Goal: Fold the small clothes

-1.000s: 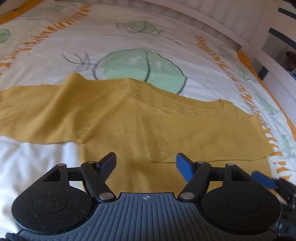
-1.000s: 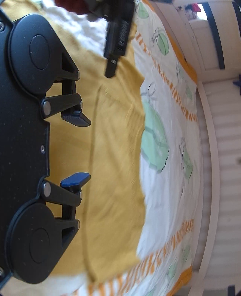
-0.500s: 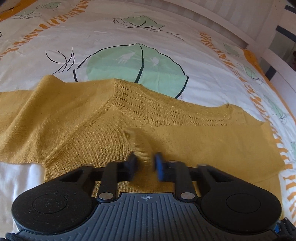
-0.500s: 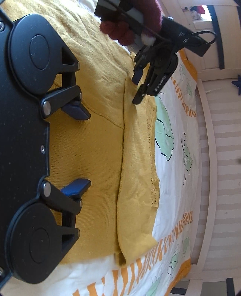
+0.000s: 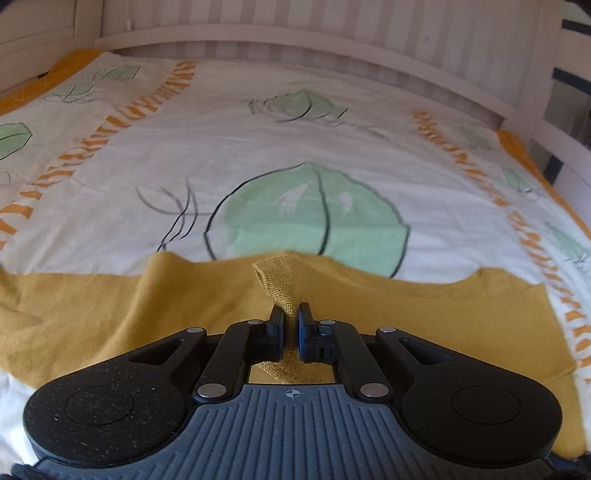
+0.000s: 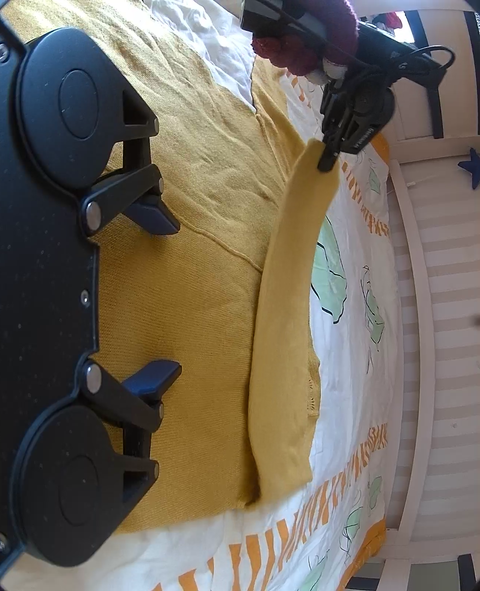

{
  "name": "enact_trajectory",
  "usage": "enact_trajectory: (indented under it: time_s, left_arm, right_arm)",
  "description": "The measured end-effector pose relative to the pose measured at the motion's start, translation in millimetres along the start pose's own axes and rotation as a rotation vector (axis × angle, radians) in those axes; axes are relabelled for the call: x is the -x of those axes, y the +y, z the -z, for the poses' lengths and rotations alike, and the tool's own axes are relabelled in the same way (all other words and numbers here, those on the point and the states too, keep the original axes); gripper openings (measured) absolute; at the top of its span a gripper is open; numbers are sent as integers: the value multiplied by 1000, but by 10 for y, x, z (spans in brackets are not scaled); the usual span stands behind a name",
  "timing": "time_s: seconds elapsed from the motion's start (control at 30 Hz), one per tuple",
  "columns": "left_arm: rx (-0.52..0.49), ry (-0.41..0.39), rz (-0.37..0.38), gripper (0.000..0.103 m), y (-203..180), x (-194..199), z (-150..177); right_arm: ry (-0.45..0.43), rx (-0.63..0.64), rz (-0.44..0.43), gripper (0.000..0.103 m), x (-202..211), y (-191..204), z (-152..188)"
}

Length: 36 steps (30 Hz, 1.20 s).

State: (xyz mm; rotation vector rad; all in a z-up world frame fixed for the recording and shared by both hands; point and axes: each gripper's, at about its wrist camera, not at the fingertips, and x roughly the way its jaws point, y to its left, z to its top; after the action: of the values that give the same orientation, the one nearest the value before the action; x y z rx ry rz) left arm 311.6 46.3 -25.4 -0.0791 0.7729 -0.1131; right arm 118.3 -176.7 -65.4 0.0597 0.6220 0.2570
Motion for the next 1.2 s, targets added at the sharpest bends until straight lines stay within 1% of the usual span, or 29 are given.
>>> enact_trajectory:
  time_s: [0.13,0.27,0.33,0.4,0.47,0.53,0.67,0.73,0.83,0.97,1.1,1.2]
  left_arm:
    - [-7,41,-36,7,65,-133,123]
    - [4,95,-61,12,102,-256,260]
    - [2,86,-63,25,115,-267,326]
    - [-14,63,-57,29,116,-250,372]
    - [-35,51,-47,35,103,-231,405]
    - [-42,47,-32,44,108,-213,422]
    - [-10,45,-4,51,141,-181,444]
    - [5,45,21,60,169,-155,479]
    - [-12,43,22,65,159,-100,540]
    - [-42,32,11,70,137,14,650]
    - [-65,32,28,72,183,98,745]
    - [-118,33,54,74,209,154,830]
  right_arm:
    - [7,7,4,79,-14,14,1]
    - [14,23,13,83,-30,49,6]
    - [20,29,15,88,-40,62,7]
    - [25,32,19,91,-52,68,3]
    - [29,35,19,94,-58,77,5]
    - [34,35,18,96,-67,76,4]
    - [40,36,24,98,-81,85,1]
    - [46,39,30,100,-96,92,-2]
    - [53,44,38,102,-106,105,0]
    - [56,48,43,102,-116,113,-7]
    - [60,53,46,102,-120,116,-8]
    - [63,59,50,102,-127,122,-10]
